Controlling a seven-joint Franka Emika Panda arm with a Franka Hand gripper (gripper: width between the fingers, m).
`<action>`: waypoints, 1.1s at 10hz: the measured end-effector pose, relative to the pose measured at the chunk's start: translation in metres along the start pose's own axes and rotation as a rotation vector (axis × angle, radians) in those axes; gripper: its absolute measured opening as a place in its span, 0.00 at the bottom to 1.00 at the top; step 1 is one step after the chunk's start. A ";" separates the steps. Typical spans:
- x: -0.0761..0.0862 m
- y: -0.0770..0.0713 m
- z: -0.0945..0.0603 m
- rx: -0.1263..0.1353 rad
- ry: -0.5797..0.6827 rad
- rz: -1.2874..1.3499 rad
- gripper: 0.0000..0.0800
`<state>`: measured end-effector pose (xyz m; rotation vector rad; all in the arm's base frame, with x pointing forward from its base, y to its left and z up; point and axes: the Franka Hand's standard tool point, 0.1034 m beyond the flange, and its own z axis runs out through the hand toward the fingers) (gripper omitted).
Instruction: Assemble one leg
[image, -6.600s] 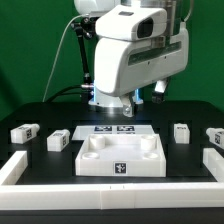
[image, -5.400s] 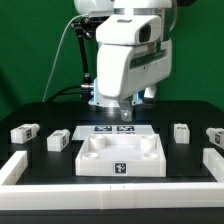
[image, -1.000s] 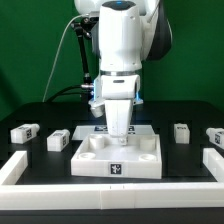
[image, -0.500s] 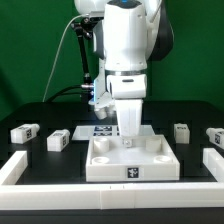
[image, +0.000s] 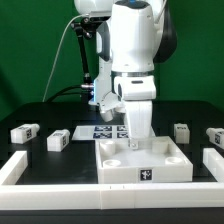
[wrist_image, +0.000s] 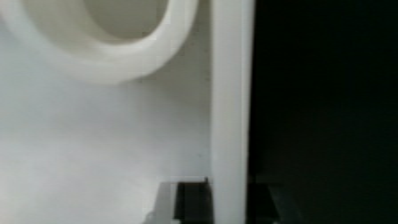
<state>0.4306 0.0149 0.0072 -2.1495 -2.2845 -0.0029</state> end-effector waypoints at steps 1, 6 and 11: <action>0.000 0.000 0.000 0.000 0.000 0.000 0.07; 0.035 0.025 0.000 -0.007 0.016 -0.002 0.07; 0.047 0.046 0.000 -0.028 0.021 0.031 0.07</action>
Offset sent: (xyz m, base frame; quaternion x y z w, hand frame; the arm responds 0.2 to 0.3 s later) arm 0.0274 0.0459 -0.0114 -0.0064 0.0096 -0.0042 0.9999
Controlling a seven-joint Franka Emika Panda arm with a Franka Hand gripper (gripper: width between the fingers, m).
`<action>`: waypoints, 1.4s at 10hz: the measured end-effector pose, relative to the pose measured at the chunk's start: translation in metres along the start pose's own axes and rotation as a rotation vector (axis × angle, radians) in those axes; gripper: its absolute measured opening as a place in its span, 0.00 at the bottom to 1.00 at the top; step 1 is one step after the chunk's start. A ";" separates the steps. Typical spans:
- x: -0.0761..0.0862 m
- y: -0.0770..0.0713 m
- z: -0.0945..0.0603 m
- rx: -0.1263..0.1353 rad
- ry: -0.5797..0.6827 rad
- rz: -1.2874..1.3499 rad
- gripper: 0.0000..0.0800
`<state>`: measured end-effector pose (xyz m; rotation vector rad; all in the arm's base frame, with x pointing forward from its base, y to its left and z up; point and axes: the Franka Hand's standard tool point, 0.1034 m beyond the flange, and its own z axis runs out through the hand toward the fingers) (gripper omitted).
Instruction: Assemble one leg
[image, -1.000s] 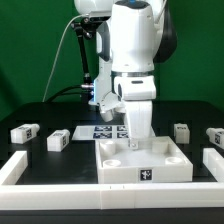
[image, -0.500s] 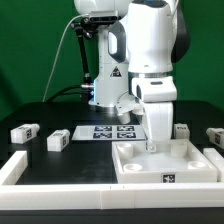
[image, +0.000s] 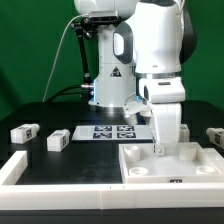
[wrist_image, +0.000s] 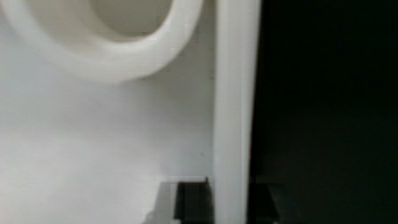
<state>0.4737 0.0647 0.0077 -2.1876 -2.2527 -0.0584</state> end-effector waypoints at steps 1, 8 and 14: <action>0.000 0.006 0.000 0.003 -0.003 0.002 0.07; 0.002 0.016 -0.001 0.018 -0.010 0.022 0.07; 0.001 0.016 0.000 0.019 -0.010 0.023 0.78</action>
Offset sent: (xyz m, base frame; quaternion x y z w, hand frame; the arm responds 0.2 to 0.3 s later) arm 0.0239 0.0137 0.0044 -0.0037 0.0114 -0.0138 0.9998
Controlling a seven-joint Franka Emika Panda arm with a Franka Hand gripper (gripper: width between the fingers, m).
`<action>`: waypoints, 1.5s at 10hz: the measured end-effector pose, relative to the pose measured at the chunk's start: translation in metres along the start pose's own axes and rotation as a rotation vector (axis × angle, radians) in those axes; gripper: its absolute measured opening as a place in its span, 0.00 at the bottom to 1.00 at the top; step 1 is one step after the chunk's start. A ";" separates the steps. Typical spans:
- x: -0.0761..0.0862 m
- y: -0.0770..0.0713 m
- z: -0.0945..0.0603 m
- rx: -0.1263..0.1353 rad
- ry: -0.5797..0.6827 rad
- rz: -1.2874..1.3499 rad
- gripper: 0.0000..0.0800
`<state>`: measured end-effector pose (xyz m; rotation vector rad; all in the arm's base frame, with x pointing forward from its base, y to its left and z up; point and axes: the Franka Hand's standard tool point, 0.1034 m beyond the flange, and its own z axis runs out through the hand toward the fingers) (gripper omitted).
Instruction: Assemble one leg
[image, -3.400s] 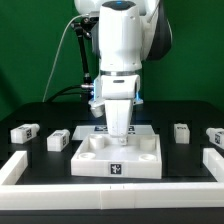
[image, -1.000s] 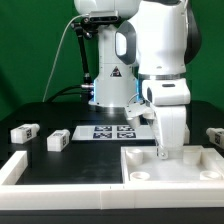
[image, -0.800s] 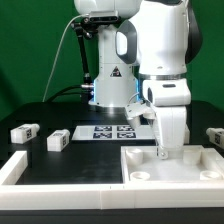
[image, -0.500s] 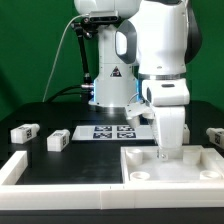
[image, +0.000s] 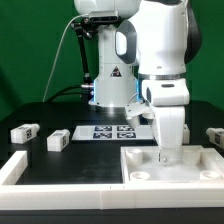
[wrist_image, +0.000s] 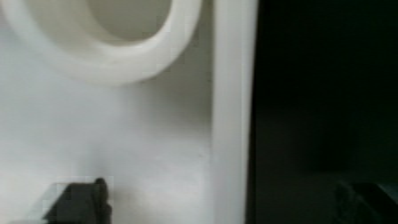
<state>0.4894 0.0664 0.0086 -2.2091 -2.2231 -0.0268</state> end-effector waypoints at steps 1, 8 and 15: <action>0.000 0.000 0.000 0.000 0.000 0.000 0.81; 0.035 -0.019 -0.038 -0.039 -0.008 0.095 0.81; 0.043 -0.026 -0.034 -0.037 0.013 0.560 0.81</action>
Offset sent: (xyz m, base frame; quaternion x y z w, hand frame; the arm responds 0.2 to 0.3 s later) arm -0.0137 0.0032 0.0290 -0.0207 -0.0232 0.0118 0.9994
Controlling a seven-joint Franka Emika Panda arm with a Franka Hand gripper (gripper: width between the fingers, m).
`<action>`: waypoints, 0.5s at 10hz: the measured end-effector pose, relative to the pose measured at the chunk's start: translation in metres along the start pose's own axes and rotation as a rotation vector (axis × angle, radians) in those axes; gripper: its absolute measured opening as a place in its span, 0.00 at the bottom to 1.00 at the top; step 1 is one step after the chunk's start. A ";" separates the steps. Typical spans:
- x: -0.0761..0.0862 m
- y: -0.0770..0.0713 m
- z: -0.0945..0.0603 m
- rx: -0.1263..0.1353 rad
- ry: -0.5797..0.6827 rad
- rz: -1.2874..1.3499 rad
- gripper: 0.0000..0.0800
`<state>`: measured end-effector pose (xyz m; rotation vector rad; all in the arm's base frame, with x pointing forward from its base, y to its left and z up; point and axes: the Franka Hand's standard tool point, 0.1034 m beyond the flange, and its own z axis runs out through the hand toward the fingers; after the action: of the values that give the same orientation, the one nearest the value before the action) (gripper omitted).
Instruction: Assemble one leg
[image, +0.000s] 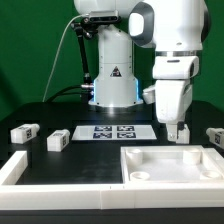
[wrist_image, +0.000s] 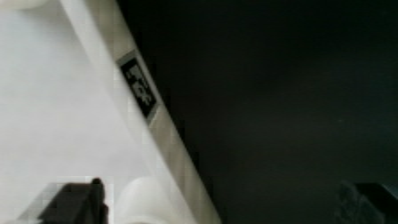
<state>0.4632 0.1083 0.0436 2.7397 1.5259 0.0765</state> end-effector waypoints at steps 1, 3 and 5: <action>0.003 -0.008 0.002 0.011 0.003 0.149 0.81; 0.015 -0.021 0.003 0.024 0.008 0.316 0.81; 0.038 -0.036 -0.001 0.040 0.018 0.570 0.81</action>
Offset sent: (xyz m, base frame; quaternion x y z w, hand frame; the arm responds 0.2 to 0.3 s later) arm -0.0013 0.0289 0.0054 0.0025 -0.0032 0.2733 0.9619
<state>0.4519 0.1593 0.0454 3.1132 0.7087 0.0716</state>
